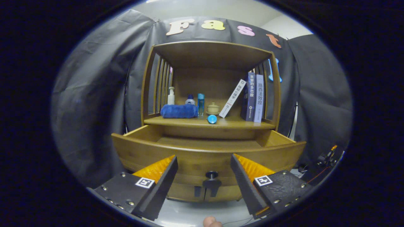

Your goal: Pull open the drawer, take out the items inside it, and place them on the countertop above the cabinet.

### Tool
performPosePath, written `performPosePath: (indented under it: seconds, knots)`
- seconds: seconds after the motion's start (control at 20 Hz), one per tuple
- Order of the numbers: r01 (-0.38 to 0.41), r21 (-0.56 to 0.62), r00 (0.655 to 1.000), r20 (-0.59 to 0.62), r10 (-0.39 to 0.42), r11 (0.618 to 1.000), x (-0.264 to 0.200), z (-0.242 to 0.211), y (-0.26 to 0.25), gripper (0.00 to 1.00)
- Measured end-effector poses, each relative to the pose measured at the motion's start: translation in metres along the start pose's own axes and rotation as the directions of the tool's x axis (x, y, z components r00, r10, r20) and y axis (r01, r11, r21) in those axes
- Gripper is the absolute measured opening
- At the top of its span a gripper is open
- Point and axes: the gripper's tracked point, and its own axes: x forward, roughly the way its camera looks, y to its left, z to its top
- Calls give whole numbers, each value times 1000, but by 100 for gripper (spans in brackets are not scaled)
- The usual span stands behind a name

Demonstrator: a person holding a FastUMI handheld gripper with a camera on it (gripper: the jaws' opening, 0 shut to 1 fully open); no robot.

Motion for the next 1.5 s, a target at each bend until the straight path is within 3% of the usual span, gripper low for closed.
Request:
performPosePath:
  seconds: [0.55,0.8,1.5]
  knots:
    - [18,123,1000,-24,-15,992,39,-22,-10,99]
    - [25,124,999,34,-29,992,55,-12,-14,97]
    - [22,127,998,55,-29,992,130,-5,-12,99]
